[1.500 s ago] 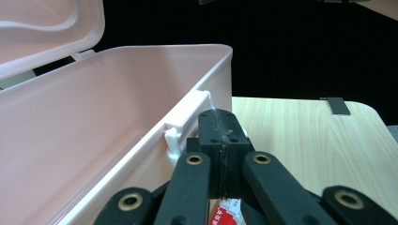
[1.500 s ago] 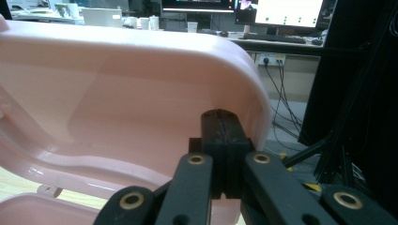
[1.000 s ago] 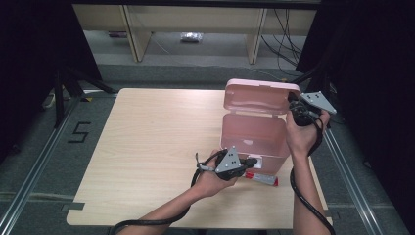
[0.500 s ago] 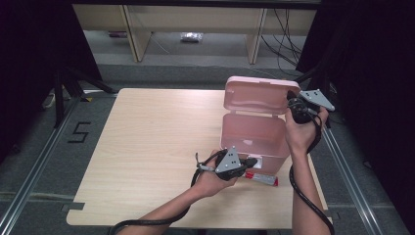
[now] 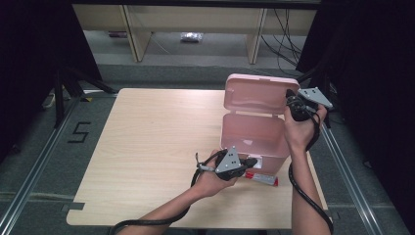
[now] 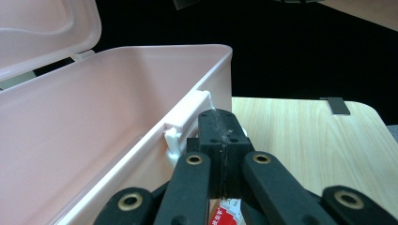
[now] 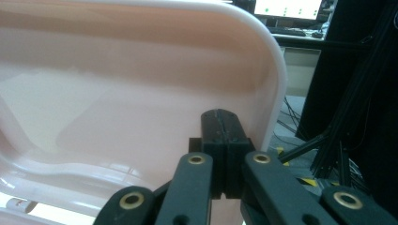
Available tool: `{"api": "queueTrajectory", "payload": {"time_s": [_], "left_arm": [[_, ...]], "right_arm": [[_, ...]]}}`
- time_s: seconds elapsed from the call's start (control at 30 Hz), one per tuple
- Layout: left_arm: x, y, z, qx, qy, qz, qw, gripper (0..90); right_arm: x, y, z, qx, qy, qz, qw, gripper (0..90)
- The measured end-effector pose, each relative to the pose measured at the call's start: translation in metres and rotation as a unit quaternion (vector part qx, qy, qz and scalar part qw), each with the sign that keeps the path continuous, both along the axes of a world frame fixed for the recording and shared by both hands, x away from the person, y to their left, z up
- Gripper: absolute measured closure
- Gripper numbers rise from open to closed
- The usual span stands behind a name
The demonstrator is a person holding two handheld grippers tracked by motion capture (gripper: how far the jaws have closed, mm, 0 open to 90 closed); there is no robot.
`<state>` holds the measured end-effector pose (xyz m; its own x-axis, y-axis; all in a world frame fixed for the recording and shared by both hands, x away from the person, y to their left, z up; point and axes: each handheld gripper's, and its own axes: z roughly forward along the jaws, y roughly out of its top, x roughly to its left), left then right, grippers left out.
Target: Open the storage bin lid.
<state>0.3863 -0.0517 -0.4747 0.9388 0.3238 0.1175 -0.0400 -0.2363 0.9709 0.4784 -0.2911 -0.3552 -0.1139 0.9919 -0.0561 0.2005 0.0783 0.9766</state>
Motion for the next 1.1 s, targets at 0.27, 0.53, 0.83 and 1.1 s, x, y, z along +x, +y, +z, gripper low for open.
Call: {"api": "queueTrajectory", "payload": {"time_s": [0.27, 0.53, 0.83, 1.1], "left_arm": [[0.0, 0.0, 0.0, 0.001, 0.0, 0.0, 1.0, 89.8], [0.0, 0.0, 0.0, 0.001, 0.0, 0.0, 1.0, 89.8], [0.0, 0.0, 0.0, 0.002, 0.0, 0.0, 1.0, 89.8], [0.0, 0.0, 0.0, 0.002, 0.002, 0.002, 1.0, 89.8]], "right_arm": [[0.005, 0.001, 0.001, 0.002, 0.008, -0.003, 1.0, 90.0], [0.012, -0.001, 0.001, -0.002, 0.007, 0.0, 1.0, 90.0], [0.015, 0.0, 0.0, 0.001, 0.01, 0.0, 0.9999, 90.0], [0.012, -0.001, -0.001, 0.002, 0.011, 0.0, 0.9999, 90.0]]}}
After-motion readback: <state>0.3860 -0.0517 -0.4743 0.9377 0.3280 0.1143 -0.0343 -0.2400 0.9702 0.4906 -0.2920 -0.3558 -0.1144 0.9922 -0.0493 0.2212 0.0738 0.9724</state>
